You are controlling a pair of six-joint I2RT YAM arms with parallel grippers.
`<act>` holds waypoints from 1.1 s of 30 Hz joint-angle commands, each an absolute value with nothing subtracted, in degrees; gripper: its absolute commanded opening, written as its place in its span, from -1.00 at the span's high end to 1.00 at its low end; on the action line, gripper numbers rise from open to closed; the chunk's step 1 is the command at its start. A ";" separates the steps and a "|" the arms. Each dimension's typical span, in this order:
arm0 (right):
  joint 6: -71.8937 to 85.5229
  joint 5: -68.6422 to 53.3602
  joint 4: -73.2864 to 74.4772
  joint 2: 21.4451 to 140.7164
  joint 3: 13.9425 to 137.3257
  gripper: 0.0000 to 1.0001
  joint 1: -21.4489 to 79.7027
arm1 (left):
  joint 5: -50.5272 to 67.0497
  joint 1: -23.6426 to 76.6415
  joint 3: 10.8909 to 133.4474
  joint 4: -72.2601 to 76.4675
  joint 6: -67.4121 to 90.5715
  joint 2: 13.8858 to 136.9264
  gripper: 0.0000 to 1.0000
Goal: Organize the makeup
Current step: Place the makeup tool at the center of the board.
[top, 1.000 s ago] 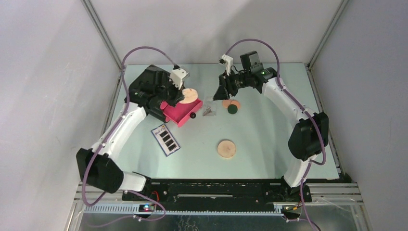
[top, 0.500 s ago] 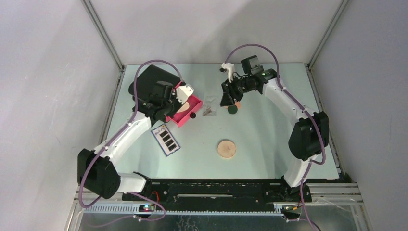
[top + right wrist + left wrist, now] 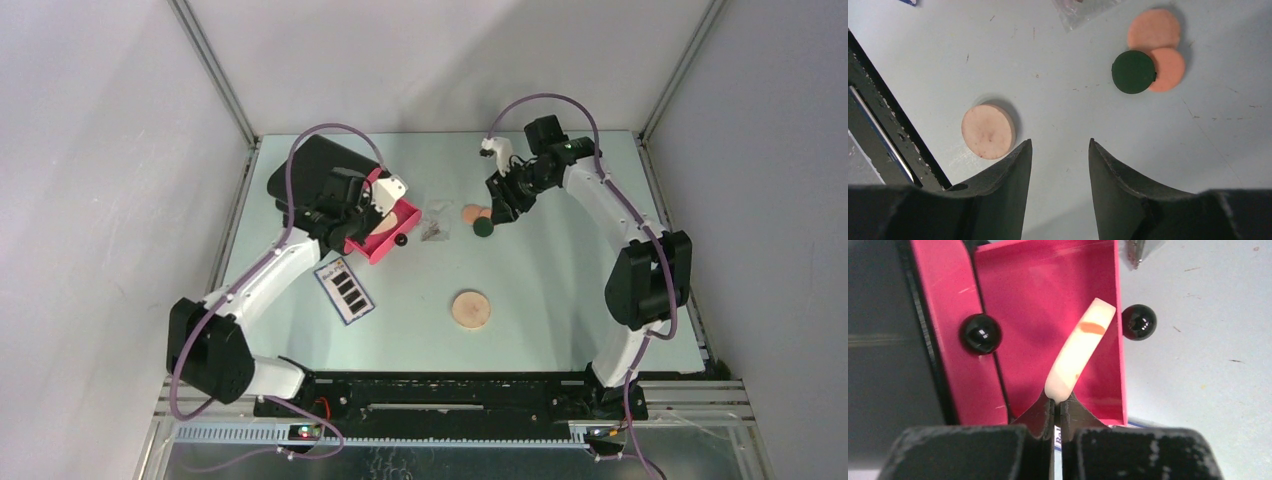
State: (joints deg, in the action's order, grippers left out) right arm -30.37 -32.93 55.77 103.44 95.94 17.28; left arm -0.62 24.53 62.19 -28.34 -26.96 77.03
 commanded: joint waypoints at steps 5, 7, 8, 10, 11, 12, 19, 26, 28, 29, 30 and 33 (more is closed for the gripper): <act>-32.23 -30.46 54.91 101.67 92.93 -0.07 19.17 | 5.11 24.87 70.24 -31.73 -21.68 83.14 0.99; -32.32 -30.13 54.55 101.47 92.37 -0.06 19.40 | 5.64 24.93 70.95 -31.78 -20.93 84.43 0.99; -32.33 -30.12 54.38 101.38 92.23 -0.06 19.50 | 5.44 24.96 71.48 -31.73 -20.50 85.23 0.99; -32.34 -30.13 54.24 101.38 92.03 -0.06 19.76 | 4.94 24.95 73.06 -31.56 -19.87 87.03 0.99; -32.41 -30.08 54.15 101.34 91.95 -0.06 19.82 | 4.36 24.96 73.76 -31.50 -19.44 88.39 0.99; -32.35 -30.12 54.05 101.26 91.79 -0.06 19.92 | 3.82 24.96 74.52 -31.40 -18.97 89.29 0.99; -32.45 -29.85 53.14 100.62 90.48 -0.05 20.26 | -4.38 24.95 76.12 -28.15 -17.36 90.25 0.99; -32.53 -29.81 53.04 100.66 90.27 -0.05 20.87 | -10.17 24.93 74.62 -25.40 -17.31 85.75 0.99; -32.60 -29.66 53.03 100.64 90.26 -0.05 21.12 | -10.90 24.91 73.70 -24.79 -17.48 83.95 0.99; -32.66 -29.60 53.08 100.63 90.26 -0.05 21.22 | -10.88 24.88 73.39 -24.75 -17.49 83.06 0.99; -32.75 -29.43 53.09 100.70 90.24 -0.05 21.20 | -10.71 24.92 73.10 -24.82 -17.49 82.13 0.99; -32.79 -29.11 53.04 100.81 90.18 -0.04 21.43 | -9.12 24.93 72.65 -25.22 -17.49 81.02 0.99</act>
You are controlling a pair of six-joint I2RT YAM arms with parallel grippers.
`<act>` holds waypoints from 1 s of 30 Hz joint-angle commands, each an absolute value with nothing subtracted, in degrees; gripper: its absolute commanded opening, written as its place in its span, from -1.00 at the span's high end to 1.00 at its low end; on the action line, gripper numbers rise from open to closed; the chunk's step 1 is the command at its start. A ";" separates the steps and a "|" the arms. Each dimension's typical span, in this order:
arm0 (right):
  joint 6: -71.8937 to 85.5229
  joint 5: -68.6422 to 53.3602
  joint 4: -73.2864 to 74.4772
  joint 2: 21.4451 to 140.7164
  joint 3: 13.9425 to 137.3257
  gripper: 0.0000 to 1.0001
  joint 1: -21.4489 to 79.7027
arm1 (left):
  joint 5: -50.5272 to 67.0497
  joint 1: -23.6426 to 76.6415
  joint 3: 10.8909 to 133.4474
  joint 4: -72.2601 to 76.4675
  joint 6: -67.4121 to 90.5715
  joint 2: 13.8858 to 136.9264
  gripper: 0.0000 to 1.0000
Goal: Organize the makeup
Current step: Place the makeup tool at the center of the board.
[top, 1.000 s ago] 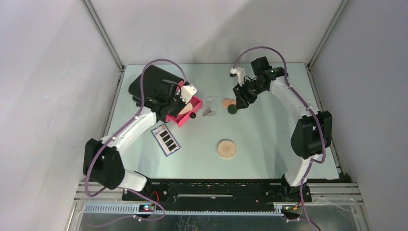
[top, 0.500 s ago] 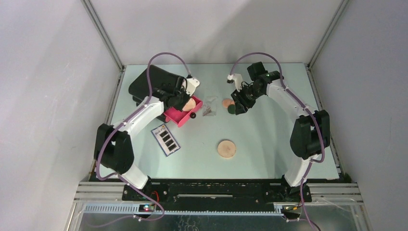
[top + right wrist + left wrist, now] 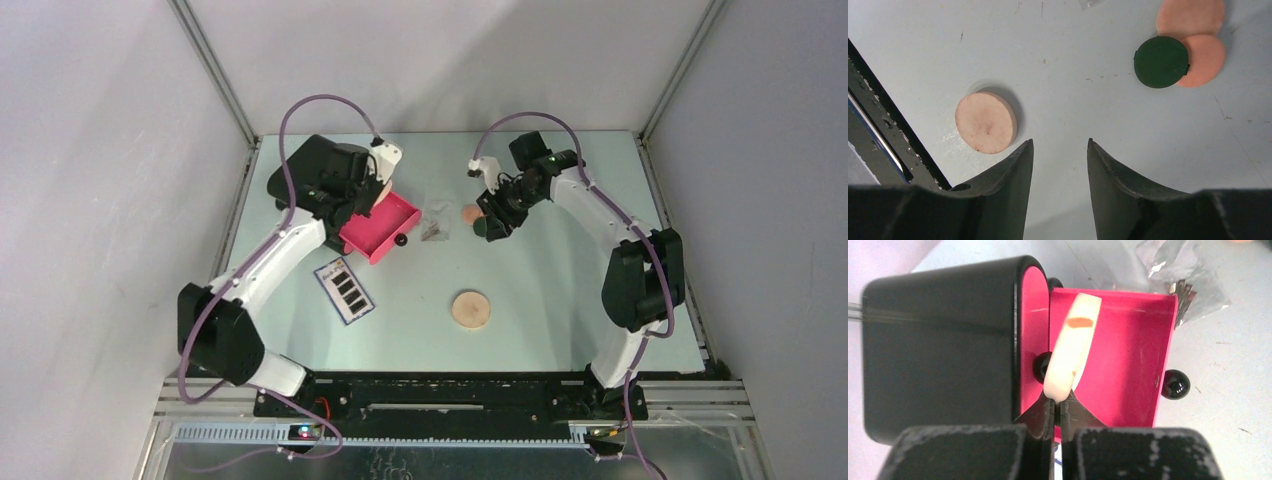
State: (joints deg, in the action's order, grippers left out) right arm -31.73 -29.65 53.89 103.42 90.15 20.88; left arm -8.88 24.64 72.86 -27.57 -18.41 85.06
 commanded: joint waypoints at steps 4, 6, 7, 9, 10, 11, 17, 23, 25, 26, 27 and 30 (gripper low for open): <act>-33.05 -28.35 53.07 100.92 89.95 -0.04 22.00 | -5.40 24.89 72.87 -25.87 -17.04 82.30 0.99; -33.20 -27.94 53.08 100.75 89.71 -0.04 22.34 | -3.46 24.89 73.31 -26.33 -16.61 83.61 0.99; -33.33 -27.68 53.03 100.60 89.53 -0.04 22.47 | -2.63 24.90 73.50 -26.51 -16.19 84.21 0.99; -33.42 -27.40 52.93 100.34 89.24 -0.04 22.58 | -0.73 24.88 73.95 -26.76 -15.55 85.44 0.99; -33.40 -27.30 52.91 100.25 89.14 -0.04 22.59 | -0.48 24.87 74.28 -26.91 -15.29 86.06 0.99; -33.40 -27.19 52.84 100.20 89.00 -0.04 22.59 | 0.76 24.87 74.73 -27.20 -15.07 86.72 1.00; -33.73 -26.61 52.39 99.52 87.93 -0.04 22.85 | 6.79 24.87 77.45 -29.94 -12.60 91.13 0.99; -33.93 -26.54 51.78 98.89 86.79 -0.04 22.92 | 11.01 24.70 78.54 -31.90 -11.11 94.04 0.99; -34.06 -26.34 51.63 98.88 86.42 -0.04 23.02 | 10.21 24.70 78.40 -31.95 -11.29 94.30 0.99; -34.10 -26.22 51.54 98.88 86.32 -0.04 23.04 | 8.60 24.70 78.28 -31.74 -11.58 94.31 0.99; -34.11 -26.15 51.59 98.81 86.38 -0.03 23.03 | 7.55 24.70 77.91 -31.35 -11.94 93.93 0.99; -34.19 -26.19 51.57 98.71 86.48 -0.04 23.12 | 0.54 24.74 75.67 -28.75 -13.45 91.60 0.99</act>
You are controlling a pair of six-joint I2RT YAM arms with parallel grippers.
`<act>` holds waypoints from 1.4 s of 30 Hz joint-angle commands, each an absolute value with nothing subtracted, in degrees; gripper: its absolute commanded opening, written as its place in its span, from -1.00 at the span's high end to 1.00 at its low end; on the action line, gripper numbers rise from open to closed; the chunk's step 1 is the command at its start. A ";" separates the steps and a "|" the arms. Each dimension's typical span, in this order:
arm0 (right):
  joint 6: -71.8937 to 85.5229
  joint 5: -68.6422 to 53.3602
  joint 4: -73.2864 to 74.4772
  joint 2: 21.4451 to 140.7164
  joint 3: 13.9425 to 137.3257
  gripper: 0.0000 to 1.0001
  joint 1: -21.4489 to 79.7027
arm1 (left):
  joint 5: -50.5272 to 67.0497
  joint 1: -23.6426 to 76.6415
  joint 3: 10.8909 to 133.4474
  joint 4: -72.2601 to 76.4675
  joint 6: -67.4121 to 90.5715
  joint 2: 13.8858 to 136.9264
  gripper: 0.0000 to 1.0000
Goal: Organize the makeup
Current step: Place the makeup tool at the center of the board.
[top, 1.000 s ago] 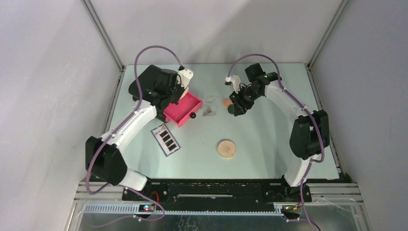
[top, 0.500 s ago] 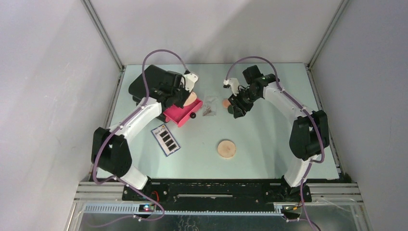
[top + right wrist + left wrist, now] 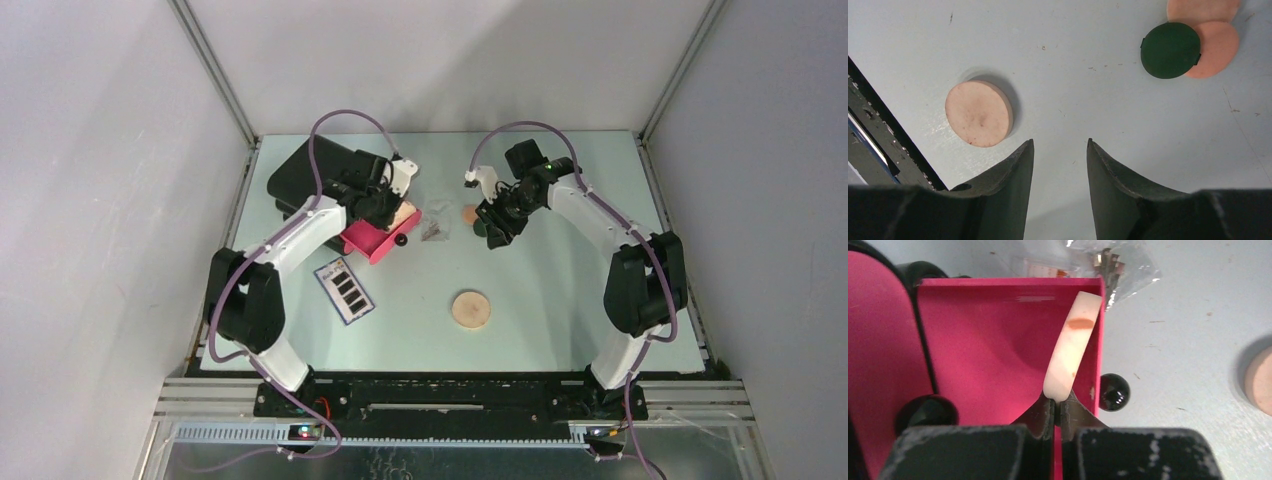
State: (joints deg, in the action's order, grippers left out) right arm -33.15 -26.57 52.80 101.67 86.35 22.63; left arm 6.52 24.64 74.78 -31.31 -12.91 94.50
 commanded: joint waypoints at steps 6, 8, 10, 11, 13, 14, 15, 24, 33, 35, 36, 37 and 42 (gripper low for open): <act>-34.47 -25.95 51.58 99.04 86.57 -0.03 23.41 | -11.75 24.66 71.52 -22.90 -16.81 86.18 0.99; -34.60 -25.69 51.63 99.11 86.66 -0.03 23.61 | -13.59 24.63 70.99 -22.16 -17.57 85.41 0.99; -34.64 -25.31 51.68 99.06 86.57 -0.03 23.88 | -14.45 24.53 70.69 -21.89 -17.95 84.88 0.99; -34.67 -25.17 51.66 99.05 86.57 -0.03 23.98 | -14.54 24.52 70.55 -21.89 -18.01 84.64 0.99; -34.77 -24.90 51.68 99.08 86.49 -0.03 24.15 | -14.45 24.43 70.35 -21.86 -18.18 84.09 0.99; -34.72 -24.83 51.68 99.08 86.42 -0.03 24.21 | -14.30 24.43 70.20 -21.96 -18.27 83.84 0.99; -34.78 -24.73 51.68 99.06 86.36 -0.03 24.25 | -13.95 24.43 69.98 -22.05 -18.40 83.44 0.99; -35.07 -23.58 51.49 98.90 85.77 -0.03 24.87 | -6.68 24.48 69.02 -28.25 -20.04 83.16 0.99; -35.36 -22.53 51.42 99.22 85.52 -0.03 25.41 | -10.55 25.29 62.34 -23.69 -23.33 79.27 0.99; -35.42 -22.29 51.47 99.34 85.52 -0.03 25.40 | -10.59 26.03 60.87 -23.20 -24.17 78.75 0.99; -35.42 -22.12 51.50 99.32 85.45 -0.03 25.40 | -10.66 26.22 60.27 -22.94 -24.37 78.53 0.99; -35.42 -21.98 51.58 99.25 85.43 -0.03 25.36 | -10.64 26.50 59.81 -22.72 -24.54 78.31 0.99; -36.19 -20.34 52.37 98.29 86.07 -0.03 24.39 | -5.40 26.80 58.60 -23.86 -26.19 76.48 0.98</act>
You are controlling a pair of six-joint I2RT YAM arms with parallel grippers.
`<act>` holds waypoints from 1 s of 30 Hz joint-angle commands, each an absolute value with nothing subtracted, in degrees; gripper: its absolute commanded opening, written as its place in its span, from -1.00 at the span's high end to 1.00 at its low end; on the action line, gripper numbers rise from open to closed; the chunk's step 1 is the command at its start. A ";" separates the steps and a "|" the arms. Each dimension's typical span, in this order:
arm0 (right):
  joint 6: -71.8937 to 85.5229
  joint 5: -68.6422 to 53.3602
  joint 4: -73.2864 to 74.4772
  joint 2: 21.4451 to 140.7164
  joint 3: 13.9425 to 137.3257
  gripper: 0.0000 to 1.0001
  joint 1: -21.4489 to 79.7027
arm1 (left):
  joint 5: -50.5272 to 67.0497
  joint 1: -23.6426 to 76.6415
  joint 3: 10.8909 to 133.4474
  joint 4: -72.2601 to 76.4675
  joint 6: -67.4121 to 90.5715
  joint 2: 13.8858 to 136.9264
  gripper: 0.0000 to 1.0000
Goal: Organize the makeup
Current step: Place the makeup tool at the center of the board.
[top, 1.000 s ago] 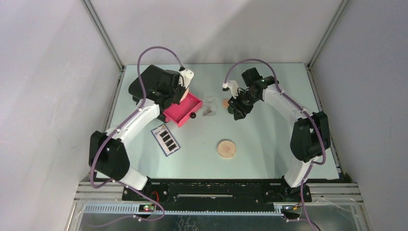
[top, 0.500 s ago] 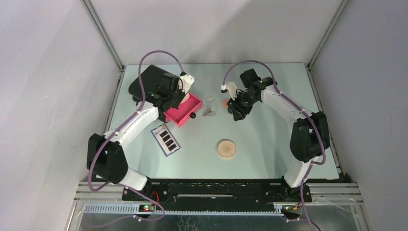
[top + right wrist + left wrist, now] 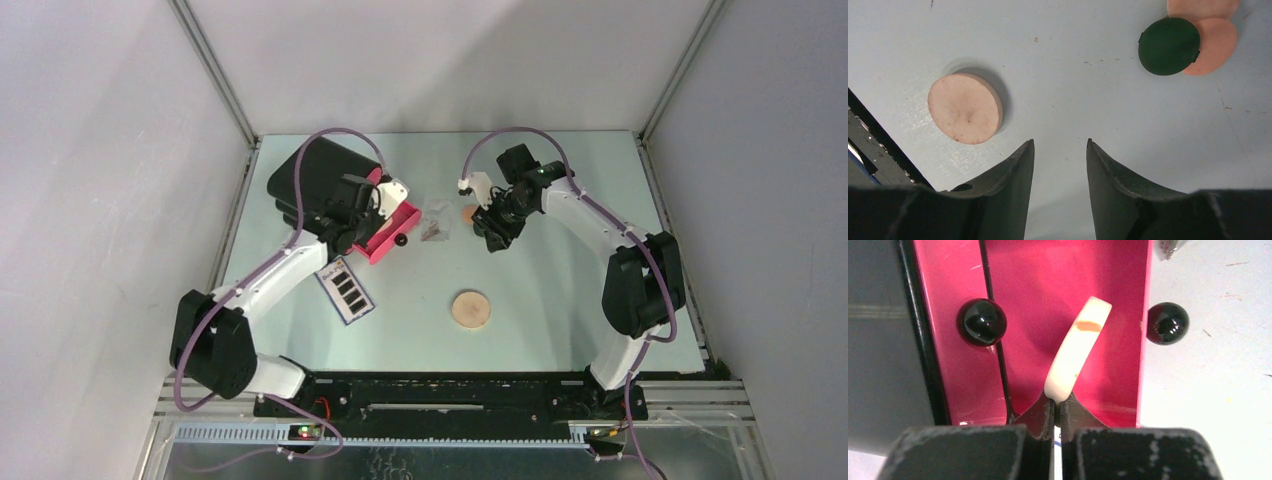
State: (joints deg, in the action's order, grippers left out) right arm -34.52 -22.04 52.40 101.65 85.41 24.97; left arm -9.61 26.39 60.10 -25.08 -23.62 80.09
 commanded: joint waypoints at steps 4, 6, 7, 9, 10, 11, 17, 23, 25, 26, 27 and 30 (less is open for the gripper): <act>-37.07 -19.00 55.37 99.45 89.18 -0.02 22.49 | 2.57 26.89 60.44 -29.76 -26.38 77.06 0.98; -37.13 -19.01 55.87 99.98 89.64 -0.02 21.95 | 4.20 26.89 61.76 -31.60 -25.40 77.73 0.99; -37.17 -18.86 55.77 100.02 89.38 -0.02 21.85 | 4.45 26.89 62.40 -32.31 -24.69 78.02 0.99; -37.18 -18.81 55.50 99.89 88.86 -0.03 21.84 | 4.52 26.81 63.72 -33.41 -23.12 78.05 0.99; -37.18 -18.81 55.38 99.81 88.59 -0.02 21.87 | 4.52 26.81 64.41 -34.18 -22.36 78.09 0.99; -37.18 -18.81 55.17 99.74 88.29 -0.02 21.81 | 4.79 26.81 65.15 -34.97 -21.87 78.20 0.99; -36.96 -18.86 53.92 99.16 86.83 -0.02 21.86 | 6.09 26.81 69.24 -39.33 -20.58 82.50 0.99; -36.91 -18.27 53.35 99.18 86.14 -0.02 22.62 | 4.88 25.75 70.93 -37.01 -19.38 87.23 0.98; -37.00 -17.90 53.27 99.30 86.13 -0.02 23.06 | 5.90 25.31 72.22 -36.72 -18.90 89.04 0.99; -37.00 -17.66 53.26 99.34 86.13 -0.02 23.24 | 6.53 25.09 72.80 -36.46 -18.63 89.78 0.99; -37.00 -17.47 53.26 99.38 86.13 -0.01 23.41 | 7.11 24.87 73.45 -36.06 -18.30 90.78 0.99; -37.00 -16.85 53.13 99.40 85.96 -0.02 23.93 | 9.09 24.42 75.39 -34.97 -16.89 92.50 0.99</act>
State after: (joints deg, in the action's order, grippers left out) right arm -36.14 -18.06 54.04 101.60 86.17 22.98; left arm 5.06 25.12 70.78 -37.32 -19.86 90.61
